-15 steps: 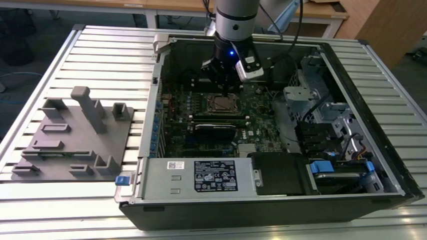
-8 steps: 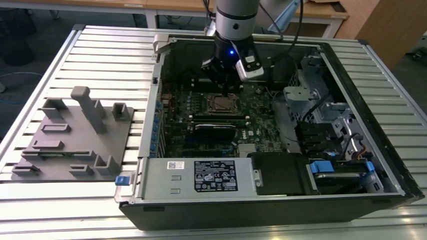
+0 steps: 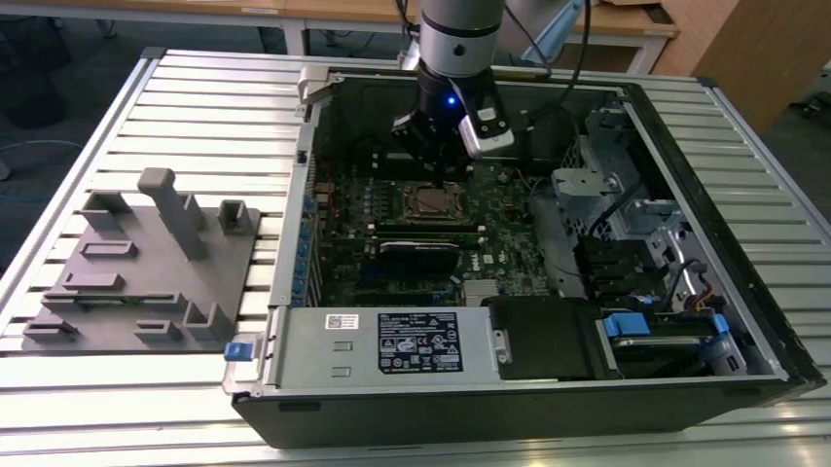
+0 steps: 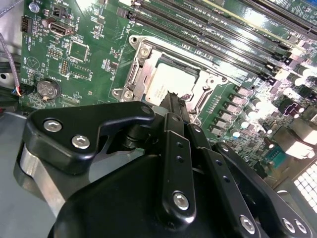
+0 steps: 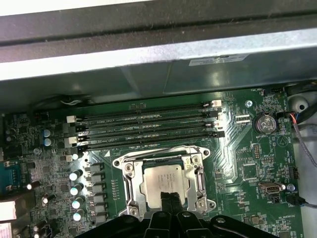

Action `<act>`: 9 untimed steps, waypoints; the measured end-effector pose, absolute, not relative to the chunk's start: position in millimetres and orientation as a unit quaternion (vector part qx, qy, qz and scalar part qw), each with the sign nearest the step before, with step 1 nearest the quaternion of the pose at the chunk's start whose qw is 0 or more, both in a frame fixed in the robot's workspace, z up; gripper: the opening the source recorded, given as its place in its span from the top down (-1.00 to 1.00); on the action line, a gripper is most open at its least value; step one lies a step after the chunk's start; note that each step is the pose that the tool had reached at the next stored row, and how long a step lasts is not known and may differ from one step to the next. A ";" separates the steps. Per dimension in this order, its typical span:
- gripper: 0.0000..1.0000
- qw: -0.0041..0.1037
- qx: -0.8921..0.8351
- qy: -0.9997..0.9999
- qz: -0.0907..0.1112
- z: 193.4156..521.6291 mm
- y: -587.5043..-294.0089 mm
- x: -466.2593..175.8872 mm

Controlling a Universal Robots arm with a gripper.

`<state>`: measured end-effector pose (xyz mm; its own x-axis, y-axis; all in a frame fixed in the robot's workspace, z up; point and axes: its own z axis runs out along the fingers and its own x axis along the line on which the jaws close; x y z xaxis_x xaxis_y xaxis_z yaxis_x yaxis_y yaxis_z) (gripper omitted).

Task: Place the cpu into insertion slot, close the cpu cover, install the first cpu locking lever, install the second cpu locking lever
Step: 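Install the second cpu locking lever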

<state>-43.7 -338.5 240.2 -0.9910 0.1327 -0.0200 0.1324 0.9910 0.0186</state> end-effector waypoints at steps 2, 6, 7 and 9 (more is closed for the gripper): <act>0.80 0.011 0.066 0.998 0.009 241.3 -338.5 -43.7; 0.80 0.011 0.066 0.998 0.009 243.6 -338.5 -43.7; 0.80 0.011 0.066 0.998 0.009 243.7 -338.4 -43.7; 0.80 0.011 0.066 0.998 0.009 243.9 -338.8 -43.7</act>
<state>-43.7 -338.8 243.9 -0.9910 0.1327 -0.0202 0.1323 0.9910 0.0191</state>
